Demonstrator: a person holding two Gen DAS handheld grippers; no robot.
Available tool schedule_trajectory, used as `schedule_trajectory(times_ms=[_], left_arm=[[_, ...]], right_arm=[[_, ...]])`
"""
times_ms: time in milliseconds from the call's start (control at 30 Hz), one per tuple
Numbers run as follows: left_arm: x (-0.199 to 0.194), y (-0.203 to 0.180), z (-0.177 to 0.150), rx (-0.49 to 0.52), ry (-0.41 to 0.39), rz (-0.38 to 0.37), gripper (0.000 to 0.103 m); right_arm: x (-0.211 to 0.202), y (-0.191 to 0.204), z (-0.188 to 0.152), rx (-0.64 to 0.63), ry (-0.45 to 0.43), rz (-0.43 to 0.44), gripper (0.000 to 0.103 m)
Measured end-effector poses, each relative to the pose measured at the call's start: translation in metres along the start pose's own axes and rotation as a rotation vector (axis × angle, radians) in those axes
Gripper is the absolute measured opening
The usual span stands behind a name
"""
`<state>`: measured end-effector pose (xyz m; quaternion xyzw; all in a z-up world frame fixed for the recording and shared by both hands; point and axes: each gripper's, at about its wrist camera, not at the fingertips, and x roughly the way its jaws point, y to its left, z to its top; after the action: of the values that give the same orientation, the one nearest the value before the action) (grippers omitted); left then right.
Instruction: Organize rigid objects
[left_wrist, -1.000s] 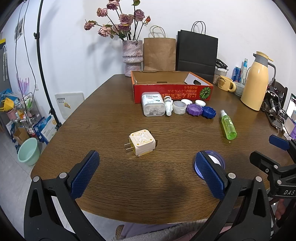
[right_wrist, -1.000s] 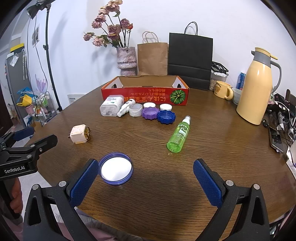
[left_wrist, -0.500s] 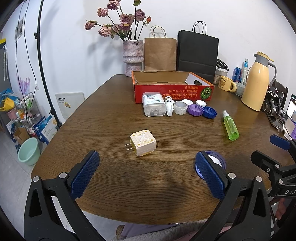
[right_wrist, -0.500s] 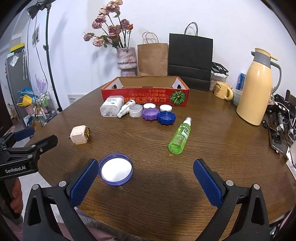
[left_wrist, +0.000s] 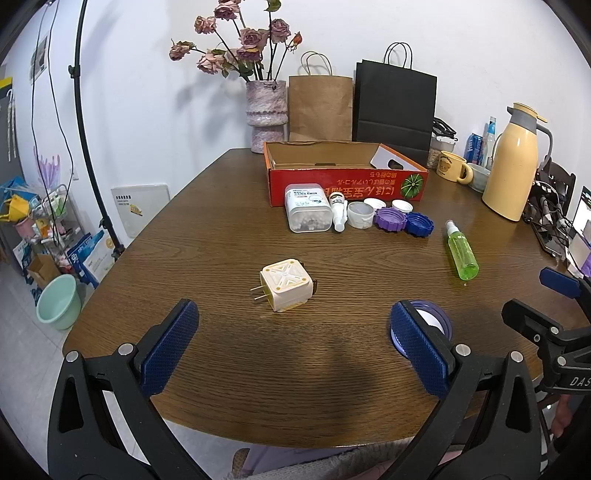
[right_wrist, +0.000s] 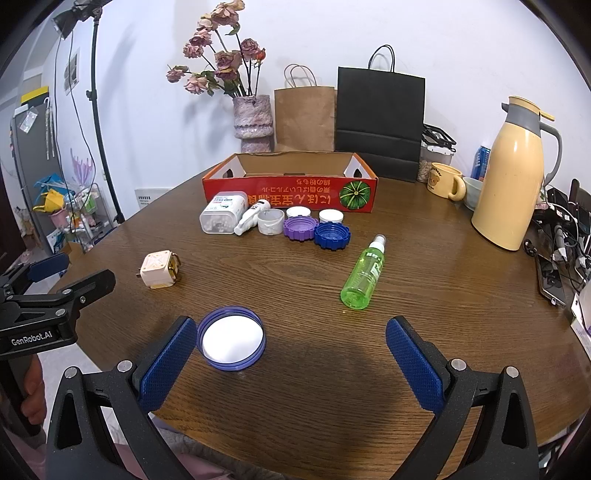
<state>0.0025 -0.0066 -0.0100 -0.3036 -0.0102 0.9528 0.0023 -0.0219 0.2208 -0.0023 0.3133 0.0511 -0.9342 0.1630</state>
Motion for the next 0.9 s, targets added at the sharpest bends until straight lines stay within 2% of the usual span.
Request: schedule_trajectory(times_ms=[900], left_arm=[[0.0056, 0.0081, -0.0094, -0.005, 0.01, 0.003, 0.103]], right_arm=[[0.0059, 0.0058, -0.005, -0.001, 0.008, 0.001, 0.103]])
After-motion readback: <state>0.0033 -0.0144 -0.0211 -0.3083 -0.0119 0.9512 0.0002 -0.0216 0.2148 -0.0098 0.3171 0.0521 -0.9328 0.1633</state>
